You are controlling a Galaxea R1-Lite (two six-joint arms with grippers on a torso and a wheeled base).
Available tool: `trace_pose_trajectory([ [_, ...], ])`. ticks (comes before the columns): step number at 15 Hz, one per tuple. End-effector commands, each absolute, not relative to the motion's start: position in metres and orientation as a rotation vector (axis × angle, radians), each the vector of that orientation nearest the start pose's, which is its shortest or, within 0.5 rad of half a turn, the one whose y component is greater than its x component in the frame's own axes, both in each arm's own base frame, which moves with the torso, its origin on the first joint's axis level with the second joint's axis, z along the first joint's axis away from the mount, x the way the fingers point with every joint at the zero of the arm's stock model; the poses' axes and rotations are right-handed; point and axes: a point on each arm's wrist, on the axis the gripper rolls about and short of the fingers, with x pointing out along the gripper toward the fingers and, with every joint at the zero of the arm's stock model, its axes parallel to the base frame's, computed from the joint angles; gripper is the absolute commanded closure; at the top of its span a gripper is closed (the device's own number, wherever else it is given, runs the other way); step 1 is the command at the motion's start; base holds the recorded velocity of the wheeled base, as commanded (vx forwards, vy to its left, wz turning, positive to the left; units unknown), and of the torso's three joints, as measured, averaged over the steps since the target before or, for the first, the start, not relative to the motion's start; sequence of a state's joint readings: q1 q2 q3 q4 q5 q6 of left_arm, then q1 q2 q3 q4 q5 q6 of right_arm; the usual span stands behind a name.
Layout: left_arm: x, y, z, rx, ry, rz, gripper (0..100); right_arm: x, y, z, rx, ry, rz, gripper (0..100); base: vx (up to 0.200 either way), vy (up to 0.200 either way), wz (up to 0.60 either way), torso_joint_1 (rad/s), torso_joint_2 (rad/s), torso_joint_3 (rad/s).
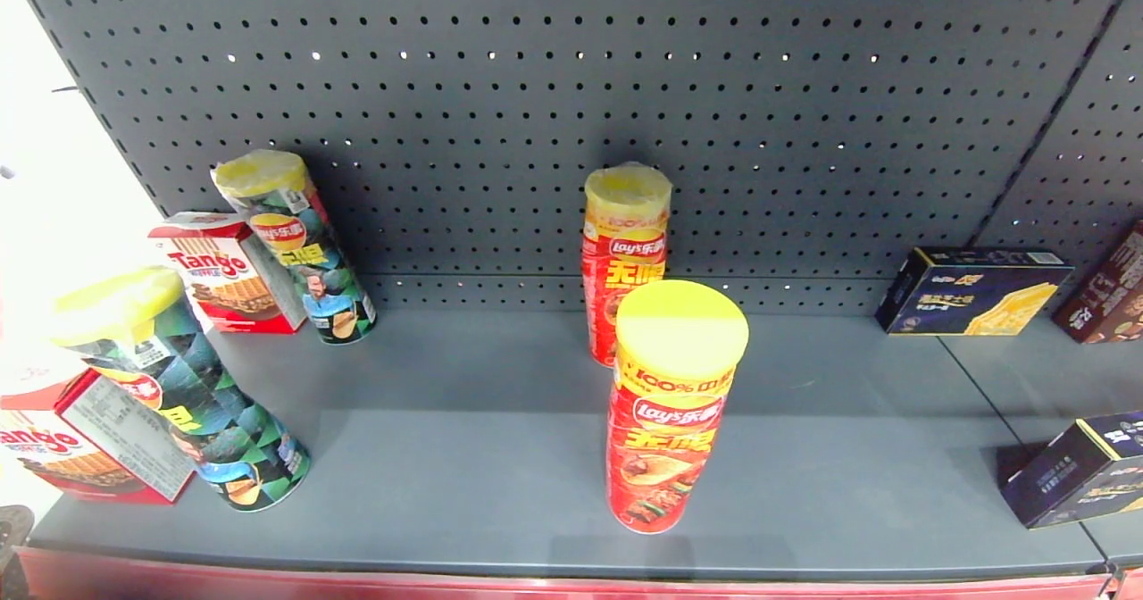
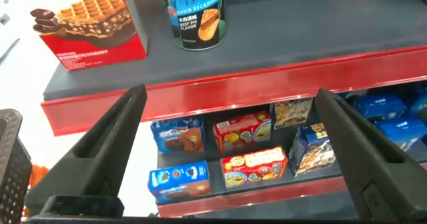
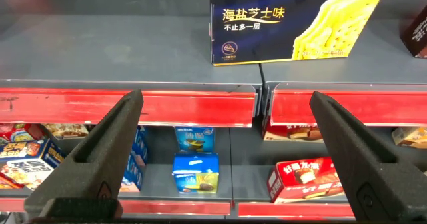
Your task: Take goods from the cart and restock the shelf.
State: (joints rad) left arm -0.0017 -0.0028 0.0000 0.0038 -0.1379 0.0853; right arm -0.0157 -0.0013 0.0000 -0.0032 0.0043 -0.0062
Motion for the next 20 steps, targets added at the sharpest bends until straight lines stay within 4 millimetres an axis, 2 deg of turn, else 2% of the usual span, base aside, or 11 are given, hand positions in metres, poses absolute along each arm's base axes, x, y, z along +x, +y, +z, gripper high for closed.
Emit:
trace_pose_trajectory([
  [1,-0.023,-0.003,0.075,0.084,-0.001,-0.140,0,-0.023,0.000,0.076,-0.011,-0.006,-0.005,0,0.000,0.000,0.00,0.000,0.00,0.000],
  [2,-0.023,-0.003,0.075,0.084,-0.001,-0.140,0,-0.023,0.001,0.076,-0.014,-0.009,-0.005,0,0.000,0.000,0.00,0.000,0.00,0.000],
  [3,-0.023,-0.003,0.075,0.082,0.000,-0.140,0,-0.027,0.001,0.117,-0.008,-0.069,-0.005,0,0.000,0.000,0.00,0.000,0.00,0.000],
  [4,-0.023,-0.003,0.075,0.081,-0.001,-0.140,0,-0.003,0.000,0.188,0.040,-0.019,-0.023,0,0.000,0.000,0.00,0.000,0.00,0.000],
  [5,-0.023,-0.003,0.075,0.082,0.000,-0.140,0,0.005,0.000,0.215,0.049,-0.037,-0.005,0,0.000,0.000,0.00,0.000,0.00,0.000],
  [8,-0.023,-0.003,0.075,0.081,-0.003,-0.140,0,0.046,0.006,0.255,-0.024,0.004,0.193,0,0.000,0.000,0.00,0.000,0.00,0.000],
  [9,-0.023,-0.003,0.075,0.081,-0.003,-0.140,0,0.052,0.008,0.259,-0.043,0.006,0.220,0,0.000,0.000,0.00,0.000,0.00,0.000],
  [10,-0.023,-0.003,0.075,0.081,-0.001,-0.140,0,0.083,0.019,0.260,-0.064,0.062,0.327,0,0.000,0.000,0.00,0.000,0.00,0.000],
  [13,-0.023,-0.003,0.075,0.082,-0.003,-0.140,0,0.118,0.049,0.238,-0.082,0.160,0.510,0,0.000,0.000,0.00,0.000,0.00,0.000],
  [16,-0.023,-0.003,0.075,0.082,-0.003,-0.140,0,0.127,0.068,0.209,-0.129,0.255,0.618,0,0.000,0.000,0.00,0.000,0.00,0.000],
  [20,-0.023,-0.003,0.075,0.087,-0.002,-0.141,0,0.134,0.084,0.200,-0.171,0.307,0.691,0,0.000,0.000,0.00,0.000,0.00,0.000],
])
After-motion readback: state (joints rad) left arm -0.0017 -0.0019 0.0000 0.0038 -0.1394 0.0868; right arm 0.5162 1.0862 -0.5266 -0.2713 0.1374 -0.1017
